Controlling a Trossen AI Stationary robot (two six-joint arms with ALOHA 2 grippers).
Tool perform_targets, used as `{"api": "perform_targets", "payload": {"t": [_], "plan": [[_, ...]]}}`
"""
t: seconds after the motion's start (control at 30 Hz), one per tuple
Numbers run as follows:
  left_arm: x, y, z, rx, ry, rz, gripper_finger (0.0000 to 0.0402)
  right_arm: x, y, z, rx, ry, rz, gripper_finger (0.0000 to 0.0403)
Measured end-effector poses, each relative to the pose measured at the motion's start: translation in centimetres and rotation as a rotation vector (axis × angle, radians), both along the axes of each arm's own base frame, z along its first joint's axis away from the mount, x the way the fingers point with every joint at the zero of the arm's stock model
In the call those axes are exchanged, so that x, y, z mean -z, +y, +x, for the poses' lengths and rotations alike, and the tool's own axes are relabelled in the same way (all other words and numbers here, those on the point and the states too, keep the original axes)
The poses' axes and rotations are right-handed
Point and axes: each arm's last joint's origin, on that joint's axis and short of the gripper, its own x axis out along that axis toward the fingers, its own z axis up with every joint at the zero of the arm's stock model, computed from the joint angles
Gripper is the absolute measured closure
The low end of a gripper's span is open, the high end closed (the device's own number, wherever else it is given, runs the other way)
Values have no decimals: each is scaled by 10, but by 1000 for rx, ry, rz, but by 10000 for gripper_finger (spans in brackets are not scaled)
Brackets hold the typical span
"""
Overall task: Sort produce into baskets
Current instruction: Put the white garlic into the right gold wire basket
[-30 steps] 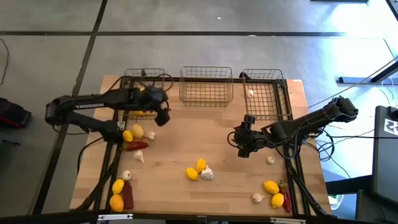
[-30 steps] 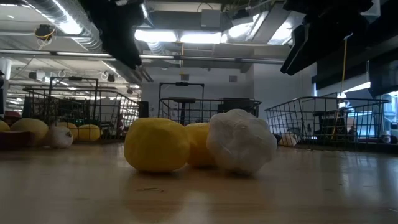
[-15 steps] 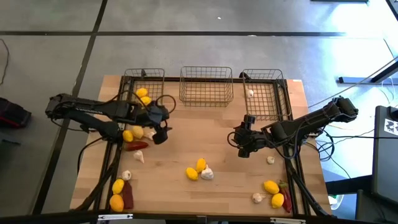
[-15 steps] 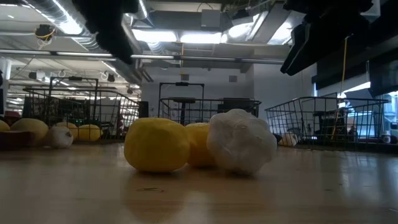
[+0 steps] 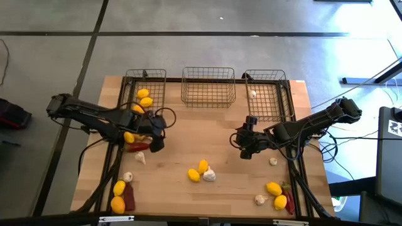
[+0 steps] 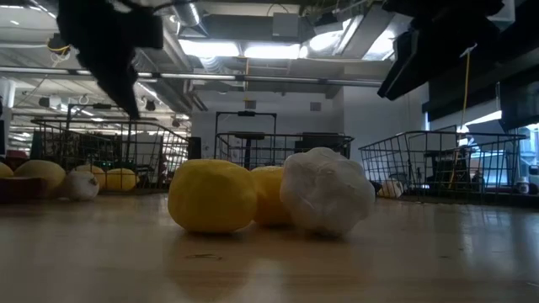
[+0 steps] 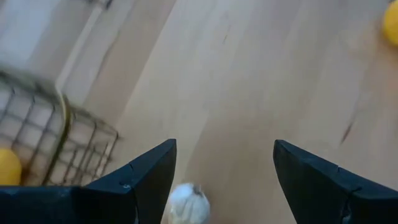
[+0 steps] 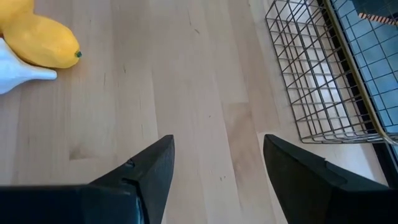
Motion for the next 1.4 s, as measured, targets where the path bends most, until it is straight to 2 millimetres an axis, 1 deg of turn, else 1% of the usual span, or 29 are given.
{"api": "perform_targets", "payload": {"t": [0.17, 0.4, 0.63, 0.83, 1.1, 1.4], "plan": [[14, 1, -5, -57, 34, -25, 139, -1, 0, 1, -11, -4, -17, 160], [26, -4, -4, -36, 96, -35, 139, -1, 0, 1, -12, -6, -19, 160], [42, -10, -3, -6, 240, -6, 139, -1, 0, 1, -11, -9, -18, 160], [49, -10, -5, -27, 330, 7, 139, -1, 0, 1, -12, -13, -17, 160], [58, -11, -1, -12, 384, 22, 139, -1, 0, 2, -13, -15, -17, 160], [79, -12, 6, -5, 504, 48, 139, -1, 0, 1, -13, -11, -19, 160]]}}
